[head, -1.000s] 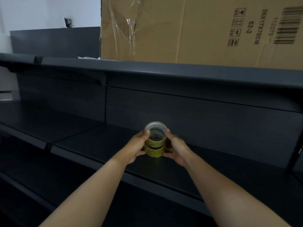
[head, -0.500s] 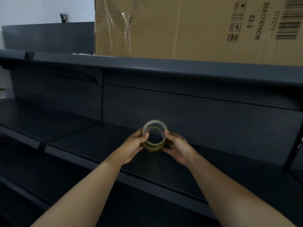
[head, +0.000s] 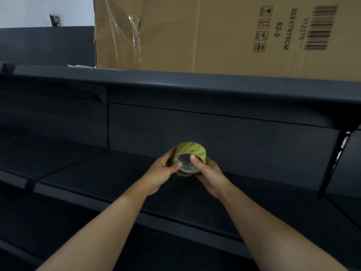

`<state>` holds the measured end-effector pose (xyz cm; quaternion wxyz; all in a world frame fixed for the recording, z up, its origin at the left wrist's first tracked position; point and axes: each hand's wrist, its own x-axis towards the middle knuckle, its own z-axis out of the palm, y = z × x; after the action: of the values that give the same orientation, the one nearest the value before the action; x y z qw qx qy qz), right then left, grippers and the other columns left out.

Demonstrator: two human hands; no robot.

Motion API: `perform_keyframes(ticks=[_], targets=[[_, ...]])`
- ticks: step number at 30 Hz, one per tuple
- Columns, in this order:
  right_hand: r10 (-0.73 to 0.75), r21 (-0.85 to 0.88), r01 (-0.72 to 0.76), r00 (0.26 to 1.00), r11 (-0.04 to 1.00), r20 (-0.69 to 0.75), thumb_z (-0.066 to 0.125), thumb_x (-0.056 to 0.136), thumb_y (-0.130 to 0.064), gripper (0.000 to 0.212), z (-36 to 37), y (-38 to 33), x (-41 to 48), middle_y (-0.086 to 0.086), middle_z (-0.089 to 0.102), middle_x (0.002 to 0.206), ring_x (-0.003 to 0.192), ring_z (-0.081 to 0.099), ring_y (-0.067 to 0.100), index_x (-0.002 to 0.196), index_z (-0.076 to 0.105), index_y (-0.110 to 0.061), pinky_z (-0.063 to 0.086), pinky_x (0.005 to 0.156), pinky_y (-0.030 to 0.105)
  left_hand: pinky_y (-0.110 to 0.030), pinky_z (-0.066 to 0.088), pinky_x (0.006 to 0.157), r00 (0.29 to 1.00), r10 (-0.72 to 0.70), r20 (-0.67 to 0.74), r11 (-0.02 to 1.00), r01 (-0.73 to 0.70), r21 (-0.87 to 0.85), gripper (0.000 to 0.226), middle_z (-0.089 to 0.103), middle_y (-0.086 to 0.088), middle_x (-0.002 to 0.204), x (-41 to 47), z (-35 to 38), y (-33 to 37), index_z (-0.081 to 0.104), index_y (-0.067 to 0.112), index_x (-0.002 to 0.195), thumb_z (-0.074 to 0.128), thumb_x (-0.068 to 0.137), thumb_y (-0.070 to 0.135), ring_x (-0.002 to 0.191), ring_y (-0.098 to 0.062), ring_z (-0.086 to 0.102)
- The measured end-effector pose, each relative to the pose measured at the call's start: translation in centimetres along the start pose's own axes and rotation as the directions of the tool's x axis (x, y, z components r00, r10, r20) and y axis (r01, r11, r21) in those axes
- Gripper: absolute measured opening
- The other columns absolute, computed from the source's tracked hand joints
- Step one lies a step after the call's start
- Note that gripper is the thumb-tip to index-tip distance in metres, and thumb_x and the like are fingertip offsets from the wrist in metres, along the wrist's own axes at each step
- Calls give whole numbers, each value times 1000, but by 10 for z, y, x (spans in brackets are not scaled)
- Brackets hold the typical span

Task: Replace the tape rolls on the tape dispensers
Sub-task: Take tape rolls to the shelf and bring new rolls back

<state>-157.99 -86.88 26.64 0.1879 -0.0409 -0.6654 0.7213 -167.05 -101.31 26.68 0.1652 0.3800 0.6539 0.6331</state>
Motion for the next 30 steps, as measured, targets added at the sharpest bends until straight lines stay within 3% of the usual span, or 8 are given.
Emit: perform_keyframes(ticks=[4, 7, 11, 14, 18, 21, 25, 30], targets=[[16, -50, -26, 982, 998, -187, 60, 94, -28, 27, 1, 2, 3, 6, 66, 121, 111, 63, 19, 119, 56, -20, 46, 105, 38, -27, 34, 109, 1000, -10, 1, 999, 10, 42, 61, 46, 6, 142, 1, 8, 1, 27, 25, 148, 55, 94, 18, 127, -8, 44], [119, -15, -125, 970, 992, -210, 55, 97, -32, 31, 0, -1, 1, 4, 66, 119, 108, 63, 19, 125, 53, -19, 48, 102, 40, -39, 35, 112, 999, -30, 9, 998, 30, 58, 57, 49, 2, 141, 1, 13, 0, 33, 24, 146, 56, 94, 24, 128, -13, 46], [280, 42, -278, 926, 960, -253, 51, 97, -33, 28, -8, -3, 0, 9, 67, 116, 108, 63, 24, 118, 59, -16, 49, 99, 47, -31, 40, 106, 996, -54, 71, 993, 46, 112, 51, 58, 8, 129, 2, 11, -3, 49, 32, 133, 67, 85, 32, 121, -9, 52], [381, 41, -384, 885, 922, -270, 46, 98, -30, 21, -7, -8, -4, 10, 67, 106, 99, 64, 26, 104, 61, -17, 54, 78, 44, -27, 41, 102, 982, -107, 158, 982, 79, 174, 47, 58, 11, 126, 1, 6, -6, 51, 47, 116, 75, 78, 34, 120, -8, 51], [482, 57, -490, 819, 870, -310, 44, 97, -23, 21, 0, -17, -2, 17, 63, 108, 96, 64, 32, 109, 55, -11, 56, 64, 46, -42, 31, 113, 983, -164, 86, 942, 130, 311, 65, 33, -1, 146, 4, 2, -4, 39, 42, 138, 63, 79, 58, 133, -20, 35], [539, 34, -553, 795, 833, -277, 49, 94, -23, 17, 7, -24, -1, 18, 66, 93, 85, 67, 31, 97, 57, -8, 58, 61, 44, -43, 40, 105, 965, -256, 58, 928, 229, 295, 64, 34, -1, 148, 4, -1, 4, 37, 39, 139, 47, 83, 68, 128, -22, 43], [564, -66, -608, 767, 791, -305, 65, 86, -45, 46, 12, -28, 0, 23, 62, 91, 76, 68, 35, 106, 49, -7, 59, 51, 38, -41, 40, 97, 929, -369, -19, 891, 359, 278, 77, 38, 2, 148, 4, -7, 7, 32, 34, 143, 39, 79, 77, 132, -24, 40], [483, -240, -589, 788, 771, -382, 67, 59, -80, 86, 19, -26, 10, 14, 63, 98, 82, 63, 27, 108, 55, -10, 57, 58, 33, -31, 32, 86, 921, -382, -69, 866, 383, 322, 82, 44, -3, 146, 1, -12, 3, 41, 24, 141, 27, 81, 78, 128, -25, 45]])
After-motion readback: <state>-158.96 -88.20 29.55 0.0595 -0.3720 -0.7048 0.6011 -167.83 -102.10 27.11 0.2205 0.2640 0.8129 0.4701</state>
